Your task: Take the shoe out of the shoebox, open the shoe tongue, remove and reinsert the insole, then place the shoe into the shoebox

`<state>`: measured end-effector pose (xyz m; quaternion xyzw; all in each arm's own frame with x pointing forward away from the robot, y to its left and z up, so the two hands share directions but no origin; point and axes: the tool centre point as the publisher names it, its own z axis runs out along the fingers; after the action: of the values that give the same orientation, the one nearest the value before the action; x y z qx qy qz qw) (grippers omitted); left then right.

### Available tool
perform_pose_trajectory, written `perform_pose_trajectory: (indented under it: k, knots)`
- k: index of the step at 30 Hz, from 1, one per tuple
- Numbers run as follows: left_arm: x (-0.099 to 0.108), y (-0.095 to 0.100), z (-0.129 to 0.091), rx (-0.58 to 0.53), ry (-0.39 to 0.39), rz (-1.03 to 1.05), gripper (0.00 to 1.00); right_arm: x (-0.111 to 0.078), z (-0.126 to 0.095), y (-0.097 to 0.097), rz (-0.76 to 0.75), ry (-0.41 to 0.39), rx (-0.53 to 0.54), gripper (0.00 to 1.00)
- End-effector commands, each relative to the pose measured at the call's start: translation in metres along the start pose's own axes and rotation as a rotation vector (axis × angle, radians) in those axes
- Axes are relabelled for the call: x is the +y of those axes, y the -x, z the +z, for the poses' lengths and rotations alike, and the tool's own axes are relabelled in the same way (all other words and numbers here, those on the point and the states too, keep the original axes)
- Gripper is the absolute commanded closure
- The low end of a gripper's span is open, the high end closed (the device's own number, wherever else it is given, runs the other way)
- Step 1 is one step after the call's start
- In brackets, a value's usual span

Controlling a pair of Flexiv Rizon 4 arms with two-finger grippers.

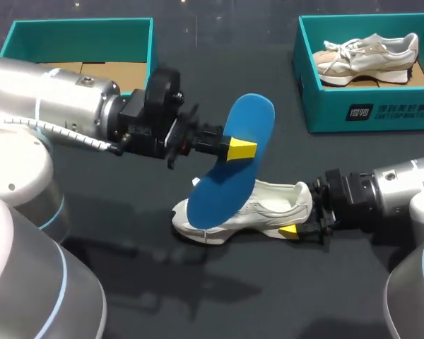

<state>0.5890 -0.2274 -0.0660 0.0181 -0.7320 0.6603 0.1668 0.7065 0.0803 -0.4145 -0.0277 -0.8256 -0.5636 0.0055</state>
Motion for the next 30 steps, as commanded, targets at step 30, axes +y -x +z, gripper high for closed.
perform_pose_trajectory:
  k: [30]
  knots:
    - [0.006, -0.018, -0.016, -0.096, -0.211, -0.127, 1.0, 0.0, 0.001, -0.002, 0.0, -0.003, -0.001, 1.0]
